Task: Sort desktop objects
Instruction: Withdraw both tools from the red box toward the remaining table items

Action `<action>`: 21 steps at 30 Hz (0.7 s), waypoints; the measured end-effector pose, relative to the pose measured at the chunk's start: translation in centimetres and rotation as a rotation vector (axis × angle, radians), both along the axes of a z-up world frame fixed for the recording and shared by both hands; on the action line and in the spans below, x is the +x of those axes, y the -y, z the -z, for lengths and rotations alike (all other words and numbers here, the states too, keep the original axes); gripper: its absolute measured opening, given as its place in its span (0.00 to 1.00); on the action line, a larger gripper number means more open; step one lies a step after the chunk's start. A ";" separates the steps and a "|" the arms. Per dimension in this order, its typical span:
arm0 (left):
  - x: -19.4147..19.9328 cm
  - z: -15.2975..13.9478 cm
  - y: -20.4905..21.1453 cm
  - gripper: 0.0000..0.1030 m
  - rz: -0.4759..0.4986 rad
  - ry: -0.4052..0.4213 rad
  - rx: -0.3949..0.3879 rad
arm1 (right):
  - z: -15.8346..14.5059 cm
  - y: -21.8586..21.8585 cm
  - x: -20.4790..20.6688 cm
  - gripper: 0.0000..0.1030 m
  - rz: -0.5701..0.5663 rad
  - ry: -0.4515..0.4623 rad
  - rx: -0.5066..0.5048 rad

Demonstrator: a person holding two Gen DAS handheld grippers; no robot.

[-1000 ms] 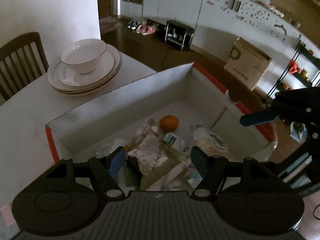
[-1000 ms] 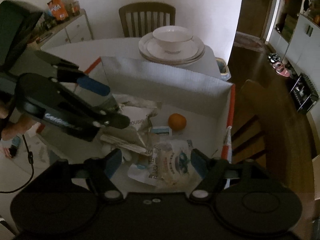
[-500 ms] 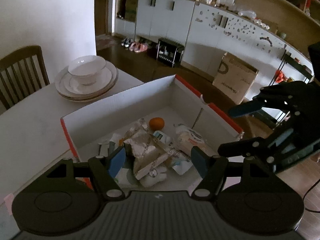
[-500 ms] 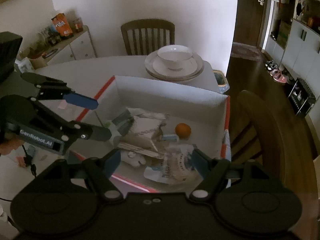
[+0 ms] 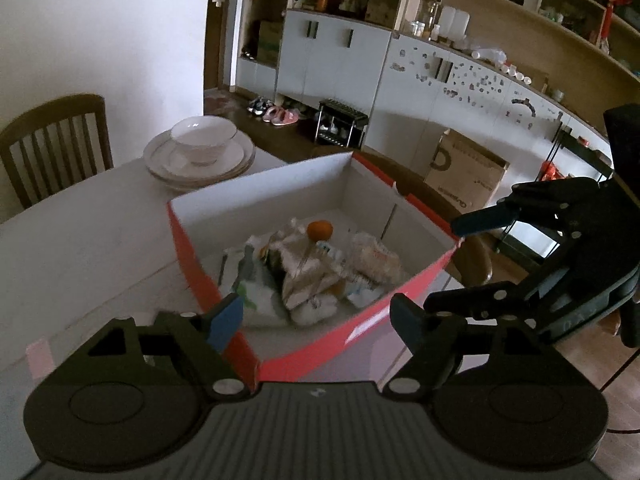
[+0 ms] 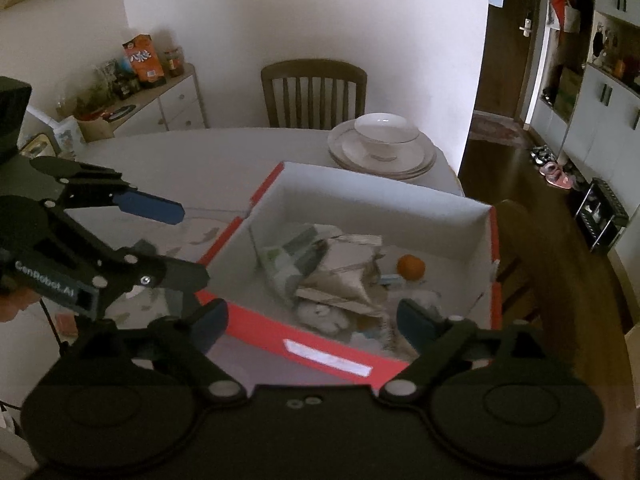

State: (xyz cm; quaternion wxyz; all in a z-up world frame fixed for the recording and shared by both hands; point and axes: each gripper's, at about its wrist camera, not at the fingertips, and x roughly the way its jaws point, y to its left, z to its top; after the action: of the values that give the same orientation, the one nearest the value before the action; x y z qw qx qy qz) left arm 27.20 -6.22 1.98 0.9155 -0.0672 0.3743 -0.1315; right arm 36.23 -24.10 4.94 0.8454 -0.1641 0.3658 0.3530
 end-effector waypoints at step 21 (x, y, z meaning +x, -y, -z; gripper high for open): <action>-9.8 3.6 -6.4 0.99 0.007 0.007 0.021 | 1.7 -5.6 -6.1 0.95 0.095 -0.038 0.067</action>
State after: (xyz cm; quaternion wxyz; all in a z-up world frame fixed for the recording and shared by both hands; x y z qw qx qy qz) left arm 17.38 0.22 -1.65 0.9170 -0.0558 0.3726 -0.1311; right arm 30.10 -18.46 3.19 0.8592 -0.1114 0.3769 0.3276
